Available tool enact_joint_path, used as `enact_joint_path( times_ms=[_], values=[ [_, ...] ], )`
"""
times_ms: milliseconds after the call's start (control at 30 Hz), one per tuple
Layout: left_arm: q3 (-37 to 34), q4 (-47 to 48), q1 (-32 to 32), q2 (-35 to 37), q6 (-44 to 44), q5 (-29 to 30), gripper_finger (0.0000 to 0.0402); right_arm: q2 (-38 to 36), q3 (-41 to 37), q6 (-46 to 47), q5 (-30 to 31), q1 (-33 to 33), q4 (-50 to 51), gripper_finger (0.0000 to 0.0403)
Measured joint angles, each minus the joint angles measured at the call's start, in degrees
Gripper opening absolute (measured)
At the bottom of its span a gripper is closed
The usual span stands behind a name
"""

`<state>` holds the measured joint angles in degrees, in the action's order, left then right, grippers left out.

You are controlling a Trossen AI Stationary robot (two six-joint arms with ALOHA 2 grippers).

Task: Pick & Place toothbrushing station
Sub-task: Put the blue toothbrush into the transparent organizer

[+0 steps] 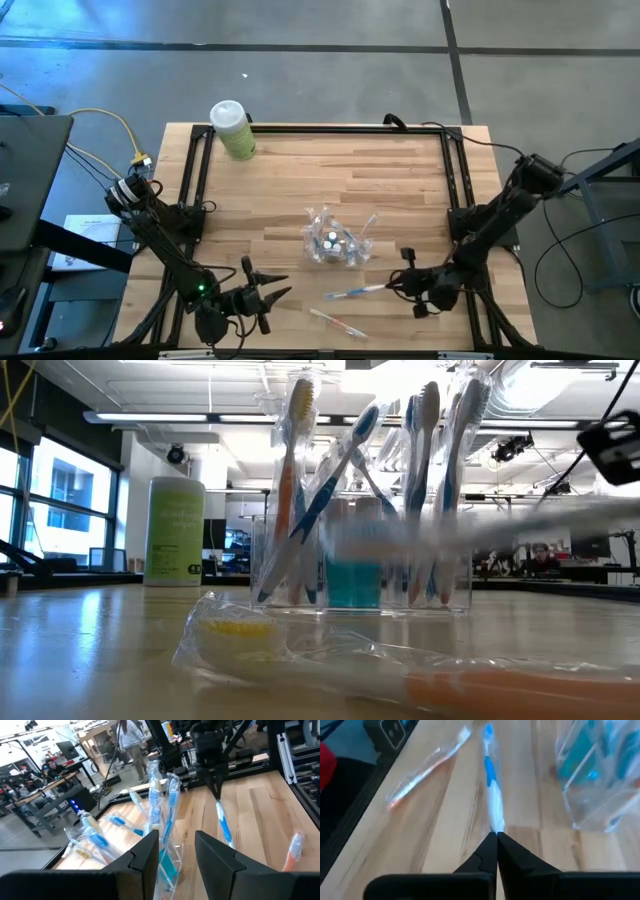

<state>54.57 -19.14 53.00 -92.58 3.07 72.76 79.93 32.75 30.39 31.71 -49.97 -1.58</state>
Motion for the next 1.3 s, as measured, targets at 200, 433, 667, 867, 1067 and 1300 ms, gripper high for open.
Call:
enact_joint_path(
  times_ms=[200, 433, 667, 867, 1067, 1300],
  values=[
    [0.0, -0.1, 0.0, 0.0, 0.0, 0.4, 0.0121, -4.2, 0.0, -4.0, 5.6, -3.4, -1.7, 0.0002],
    [0.0, -0.4, 0.0, 0.0, -3.9, -0.3, 0.0121, -6.8, 0.0, -15.1, 9.2, -6.3, -10.0, 0.0002],
    [0.0, -0.6, -3.4, 0.0, 0.4, -11.0, 0.0121, -6.9, 0.0, -31.0, 9.7, -6.4, -23.0, 0.0003],
    [0.0, -2.7, -9.9, -2.5, 0.2, -23.4, 0.0121, -6.9, 0.1, -41.6, 6.0, -5.4, -32.2, 0.0003],
    [0.0, -10.9, -14.3, -6.1, -4.6, -27.3, 0.0121, -6.9, 0.1, -44.1, 3.6, -3.9, -33.8, 0.0003],
    [0.0, -13.2, -14.9, -6.6, -4.8, -28.2, 0.0121, -6.9, 0.1, -43.6, 4.4, -4.0, -33.6, 0.0003]
  ],
)
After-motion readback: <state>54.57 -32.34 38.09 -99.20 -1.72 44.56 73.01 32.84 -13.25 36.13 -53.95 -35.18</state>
